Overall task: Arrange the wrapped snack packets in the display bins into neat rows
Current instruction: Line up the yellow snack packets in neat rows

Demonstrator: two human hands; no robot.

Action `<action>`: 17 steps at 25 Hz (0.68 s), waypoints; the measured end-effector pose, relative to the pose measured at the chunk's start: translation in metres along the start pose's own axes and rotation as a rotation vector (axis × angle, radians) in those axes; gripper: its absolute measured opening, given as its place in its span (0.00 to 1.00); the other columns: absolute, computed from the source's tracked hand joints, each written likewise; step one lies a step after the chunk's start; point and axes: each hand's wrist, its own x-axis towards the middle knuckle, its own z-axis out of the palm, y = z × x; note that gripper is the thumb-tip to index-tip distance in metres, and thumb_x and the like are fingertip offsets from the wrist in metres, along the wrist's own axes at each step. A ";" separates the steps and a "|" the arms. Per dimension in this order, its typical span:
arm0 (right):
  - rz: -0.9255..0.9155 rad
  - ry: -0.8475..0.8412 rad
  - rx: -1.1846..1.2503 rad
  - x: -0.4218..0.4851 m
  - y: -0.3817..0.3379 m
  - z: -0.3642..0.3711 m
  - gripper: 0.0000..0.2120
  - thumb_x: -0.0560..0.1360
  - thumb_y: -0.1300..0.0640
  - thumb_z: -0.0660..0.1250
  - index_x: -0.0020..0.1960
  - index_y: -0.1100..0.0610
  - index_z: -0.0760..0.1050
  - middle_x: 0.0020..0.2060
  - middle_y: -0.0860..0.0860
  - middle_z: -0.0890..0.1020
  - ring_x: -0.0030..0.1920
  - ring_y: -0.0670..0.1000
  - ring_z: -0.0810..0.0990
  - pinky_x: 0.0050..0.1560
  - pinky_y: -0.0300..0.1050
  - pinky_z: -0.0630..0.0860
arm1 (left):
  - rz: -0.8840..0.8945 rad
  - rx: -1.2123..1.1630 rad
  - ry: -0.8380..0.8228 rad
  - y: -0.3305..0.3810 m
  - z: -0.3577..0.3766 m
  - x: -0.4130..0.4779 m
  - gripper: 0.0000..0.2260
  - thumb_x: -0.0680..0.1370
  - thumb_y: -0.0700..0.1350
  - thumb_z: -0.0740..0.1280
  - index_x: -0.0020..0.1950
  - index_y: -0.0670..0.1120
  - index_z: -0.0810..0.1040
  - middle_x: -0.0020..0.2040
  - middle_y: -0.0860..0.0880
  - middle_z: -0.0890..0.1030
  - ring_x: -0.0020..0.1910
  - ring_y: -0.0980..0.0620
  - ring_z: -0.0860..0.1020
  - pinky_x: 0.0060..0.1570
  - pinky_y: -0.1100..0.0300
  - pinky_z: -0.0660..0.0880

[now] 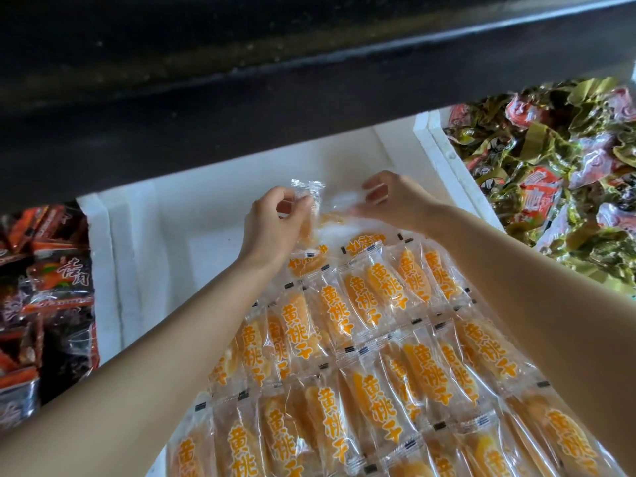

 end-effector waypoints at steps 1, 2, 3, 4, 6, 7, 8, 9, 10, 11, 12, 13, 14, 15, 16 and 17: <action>0.039 -0.025 0.160 -0.002 -0.010 0.002 0.26 0.72 0.48 0.70 0.65 0.58 0.69 0.57 0.53 0.77 0.52 0.50 0.78 0.54 0.43 0.78 | -0.015 -0.060 -0.039 0.004 0.001 -0.002 0.05 0.78 0.48 0.67 0.45 0.47 0.76 0.39 0.52 0.77 0.36 0.53 0.77 0.36 0.60 0.77; 0.070 -0.089 0.302 -0.006 -0.019 0.004 0.27 0.73 0.48 0.68 0.67 0.59 0.68 0.58 0.53 0.77 0.50 0.48 0.79 0.48 0.38 0.79 | -0.033 -0.134 -0.066 0.009 0.002 -0.004 0.04 0.78 0.47 0.67 0.46 0.47 0.77 0.39 0.51 0.78 0.34 0.55 0.78 0.36 0.61 0.78; 0.088 -0.156 0.396 -0.010 -0.026 0.005 0.26 0.74 0.48 0.67 0.67 0.59 0.68 0.59 0.52 0.77 0.49 0.47 0.79 0.44 0.34 0.78 | -0.045 -0.195 -0.064 0.014 0.004 -0.005 0.03 0.77 0.46 0.68 0.45 0.48 0.77 0.39 0.50 0.79 0.34 0.56 0.79 0.38 0.60 0.79; 0.091 -0.199 0.455 -0.014 -0.030 0.006 0.24 0.75 0.48 0.66 0.67 0.59 0.69 0.58 0.51 0.78 0.49 0.47 0.79 0.43 0.33 0.78 | -0.049 -0.230 -0.040 0.018 0.005 -0.005 0.03 0.77 0.46 0.69 0.45 0.49 0.78 0.39 0.50 0.80 0.35 0.55 0.80 0.41 0.58 0.79; 0.069 -0.184 0.515 -0.023 -0.032 0.005 0.16 0.77 0.51 0.64 0.62 0.57 0.74 0.53 0.52 0.79 0.50 0.48 0.78 0.48 0.37 0.79 | -0.006 -0.194 -0.002 0.021 0.010 -0.002 0.03 0.77 0.47 0.68 0.45 0.50 0.79 0.39 0.52 0.81 0.40 0.54 0.79 0.45 0.58 0.77; 0.060 -0.130 0.522 -0.027 -0.031 0.003 0.11 0.77 0.53 0.64 0.58 0.56 0.76 0.49 0.54 0.80 0.48 0.49 0.77 0.50 0.39 0.79 | 0.037 -0.139 -0.010 0.022 0.012 -0.001 0.05 0.79 0.48 0.66 0.47 0.49 0.80 0.41 0.53 0.81 0.42 0.54 0.78 0.47 0.59 0.75; 0.062 -0.052 0.537 -0.030 -0.029 0.001 0.09 0.78 0.55 0.64 0.55 0.57 0.78 0.46 0.56 0.80 0.45 0.50 0.77 0.48 0.38 0.79 | 0.077 -0.078 -0.040 0.022 0.015 0.001 0.08 0.80 0.48 0.63 0.51 0.48 0.80 0.45 0.52 0.80 0.46 0.53 0.78 0.50 0.59 0.73; 0.084 0.039 0.581 -0.031 -0.025 -0.003 0.09 0.78 0.56 0.63 0.54 0.59 0.78 0.45 0.58 0.81 0.42 0.50 0.77 0.42 0.35 0.79 | 0.118 0.017 -0.093 0.019 0.018 0.004 0.09 0.81 0.48 0.62 0.56 0.47 0.80 0.51 0.50 0.79 0.53 0.51 0.76 0.55 0.58 0.71; 0.116 0.125 0.646 -0.033 -0.021 -0.007 0.11 0.78 0.57 0.63 0.56 0.62 0.77 0.45 0.58 0.82 0.39 0.49 0.78 0.37 0.34 0.78 | 0.165 0.176 -0.168 0.016 0.019 0.007 0.11 0.81 0.47 0.62 0.61 0.48 0.77 0.57 0.49 0.77 0.59 0.48 0.73 0.59 0.56 0.69; 0.147 0.194 0.693 -0.034 -0.017 -0.011 0.13 0.79 0.57 0.62 0.58 0.64 0.76 0.42 0.56 0.81 0.36 0.48 0.78 0.35 0.34 0.77 | 0.193 0.389 -0.259 0.011 0.017 0.010 0.15 0.79 0.47 0.64 0.66 0.49 0.73 0.62 0.47 0.74 0.64 0.47 0.69 0.63 0.53 0.65; 0.174 0.241 0.705 -0.036 -0.013 -0.015 0.14 0.79 0.56 0.62 0.59 0.65 0.75 0.40 0.53 0.80 0.35 0.46 0.78 0.35 0.35 0.77 | 0.193 0.586 -0.342 0.006 0.014 0.014 0.20 0.78 0.47 0.67 0.69 0.50 0.70 0.65 0.47 0.72 0.67 0.46 0.66 0.65 0.52 0.62; 0.195 0.266 0.699 -0.037 -0.008 -0.019 0.15 0.79 0.56 0.62 0.59 0.66 0.75 0.39 0.51 0.79 0.34 0.45 0.78 0.35 0.35 0.77 | 0.173 0.702 -0.384 -0.001 0.011 0.018 0.23 0.76 0.47 0.70 0.70 0.51 0.69 0.65 0.47 0.71 0.67 0.46 0.65 0.66 0.52 0.61; 0.206 0.274 0.695 -0.039 -0.003 -0.020 0.16 0.79 0.55 0.62 0.59 0.66 0.75 0.38 0.50 0.79 0.34 0.45 0.78 0.36 0.35 0.77 | 0.145 0.733 -0.377 -0.008 0.008 0.022 0.25 0.74 0.47 0.71 0.69 0.50 0.69 0.63 0.47 0.72 0.66 0.45 0.67 0.66 0.52 0.62; 0.214 0.278 0.694 -0.040 0.001 -0.020 0.17 0.79 0.54 0.62 0.59 0.67 0.74 0.38 0.50 0.78 0.34 0.45 0.78 0.36 0.35 0.76 | 0.124 0.709 -0.336 -0.014 0.005 0.025 0.24 0.73 0.45 0.72 0.68 0.49 0.70 0.61 0.46 0.73 0.63 0.46 0.69 0.64 0.54 0.64; 0.217 0.281 0.697 -0.041 0.004 -0.020 0.17 0.79 0.54 0.62 0.59 0.67 0.74 0.38 0.50 0.78 0.35 0.46 0.78 0.37 0.36 0.76 | 0.109 0.662 -0.288 -0.020 0.003 0.027 0.23 0.73 0.44 0.72 0.67 0.46 0.71 0.58 0.45 0.74 0.59 0.46 0.72 0.60 0.58 0.66; 0.216 0.285 0.710 -0.042 0.006 -0.018 0.16 0.79 0.54 0.62 0.57 0.67 0.75 0.38 0.50 0.78 0.36 0.47 0.78 0.37 0.36 0.75 | 0.095 0.613 -0.243 -0.022 0.003 0.027 0.21 0.73 0.41 0.71 0.65 0.44 0.72 0.56 0.44 0.75 0.54 0.48 0.73 0.54 0.63 0.66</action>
